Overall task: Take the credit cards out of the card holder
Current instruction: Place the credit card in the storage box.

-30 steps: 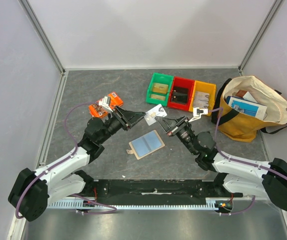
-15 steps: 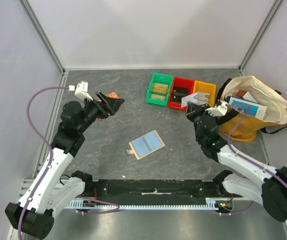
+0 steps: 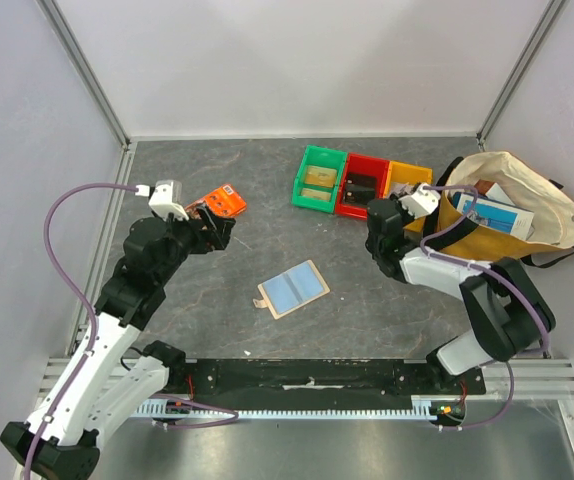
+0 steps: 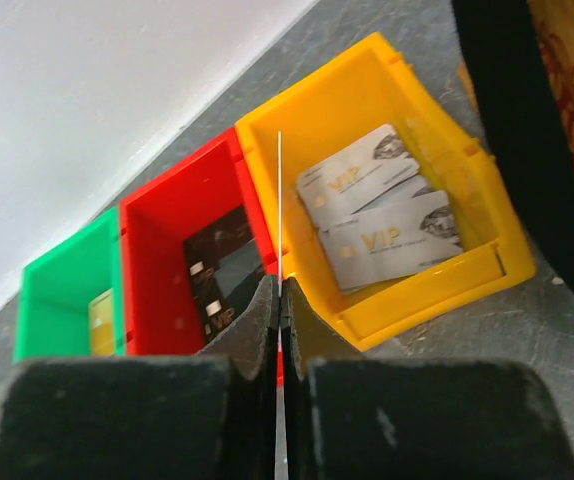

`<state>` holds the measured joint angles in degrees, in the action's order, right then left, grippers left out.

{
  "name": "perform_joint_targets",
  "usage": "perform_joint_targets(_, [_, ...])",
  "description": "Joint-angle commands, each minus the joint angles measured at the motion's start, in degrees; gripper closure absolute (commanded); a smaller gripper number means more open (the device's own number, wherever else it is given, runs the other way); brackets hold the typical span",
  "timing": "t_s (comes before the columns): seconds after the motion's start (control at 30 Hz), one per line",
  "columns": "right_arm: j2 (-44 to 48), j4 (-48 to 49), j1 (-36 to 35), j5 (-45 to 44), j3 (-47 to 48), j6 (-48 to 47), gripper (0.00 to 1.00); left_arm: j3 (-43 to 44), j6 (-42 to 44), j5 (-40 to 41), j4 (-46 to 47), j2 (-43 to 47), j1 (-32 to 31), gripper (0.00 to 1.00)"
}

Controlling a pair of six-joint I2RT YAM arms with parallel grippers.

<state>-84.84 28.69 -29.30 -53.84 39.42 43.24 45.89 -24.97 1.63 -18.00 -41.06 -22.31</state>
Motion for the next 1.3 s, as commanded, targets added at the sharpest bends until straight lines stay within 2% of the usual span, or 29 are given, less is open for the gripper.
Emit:
perform_joint_targets(0.0, [-3.5,4.7,1.4,-9.0,3.2,-2.0,1.0,-0.1,4.1,3.9,-0.6,1.4,-1.0,0.14])
perform_joint_targets(0.23, [-9.8,8.9,4.6,-7.8,6.1,-6.2,1.0,-0.3,4.4,4.7,-0.6,2.2,-1.5,0.14])
perform_joint_targets(0.93, [-19.2,9.7,9.9,7.0,8.1,2.1,1.0,-0.8,4.3,3.9,-0.2,1.6,-1.5,0.15])
perform_joint_targets(1.0, [-19.0,7.3,9.9,7.0,8.7,2.6,0.99,-0.8,4.3,3.8,-0.1,1.7,-1.6,0.15])
perform_joint_targets(1.13, [-18.5,2.9,10.3,5.1,9.4,3.2,0.89,-1.0,4.2,3.8,0.0,1.8,-1.6,0.15])
perform_joint_targets(1.27, [-18.5,-1.6,11.3,5.5,10.2,4.3,0.84,-1.0,4.3,3.6,0.1,1.8,-1.5,0.15])
